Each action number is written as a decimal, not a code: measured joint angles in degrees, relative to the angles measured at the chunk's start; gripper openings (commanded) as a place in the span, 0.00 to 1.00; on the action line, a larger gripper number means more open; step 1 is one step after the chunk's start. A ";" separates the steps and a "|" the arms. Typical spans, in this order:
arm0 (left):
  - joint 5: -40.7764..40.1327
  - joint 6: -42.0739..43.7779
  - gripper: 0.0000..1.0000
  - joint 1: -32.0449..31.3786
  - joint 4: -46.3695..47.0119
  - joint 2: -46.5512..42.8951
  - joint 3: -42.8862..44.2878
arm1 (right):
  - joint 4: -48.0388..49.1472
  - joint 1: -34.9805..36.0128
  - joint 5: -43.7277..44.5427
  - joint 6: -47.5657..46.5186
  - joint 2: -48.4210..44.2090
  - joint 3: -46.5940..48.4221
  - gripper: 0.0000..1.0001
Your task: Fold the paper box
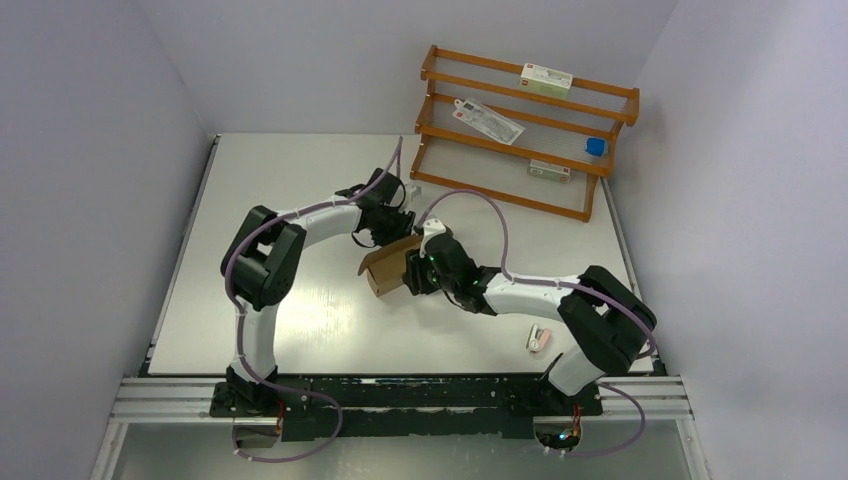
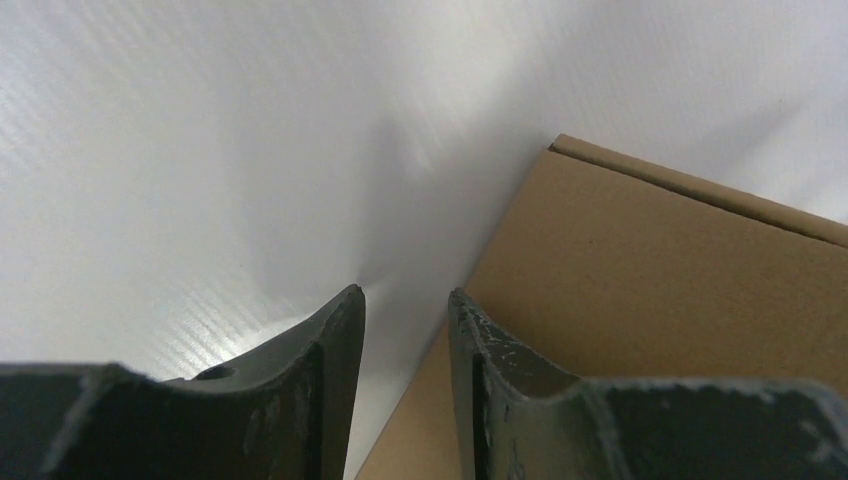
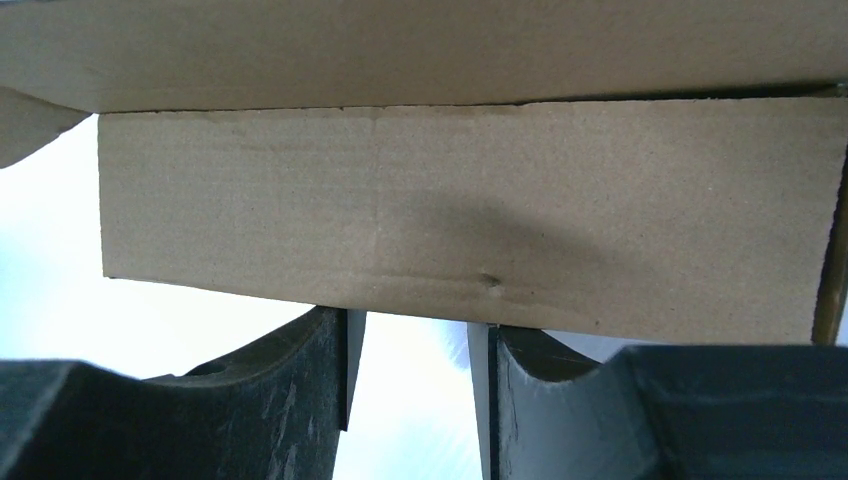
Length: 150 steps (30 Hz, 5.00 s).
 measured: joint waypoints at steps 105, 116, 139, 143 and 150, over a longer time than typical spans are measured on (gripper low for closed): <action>-0.68 -7.65 0.35 2.32 -7.04 -37.99 -23.56 | -17.64 -25.11 -28.39 -27.71 -10.91 6.84 0.27; -0.61 -11.21 0.32 1.53 -5.60 -36.65 -23.56 | -17.64 -24.79 -28.35 -25.16 -10.93 6.84 0.26; -1.66 -12.79 0.31 0.68 -4.48 -35.36 -23.56 | -18.10 -23.26 -27.04 -19.58 -11.23 6.84 0.22; -2.12 -12.96 0.31 0.46 -4.46 -35.36 -23.56 | -18.10 -22.91 -26.40 -18.25 -11.23 6.84 0.21; -2.93 -13.18 0.30 0.04 -4.42 -34.95 -23.56 | -18.08 -22.47 -24.74 -17.53 -11.23 6.84 0.18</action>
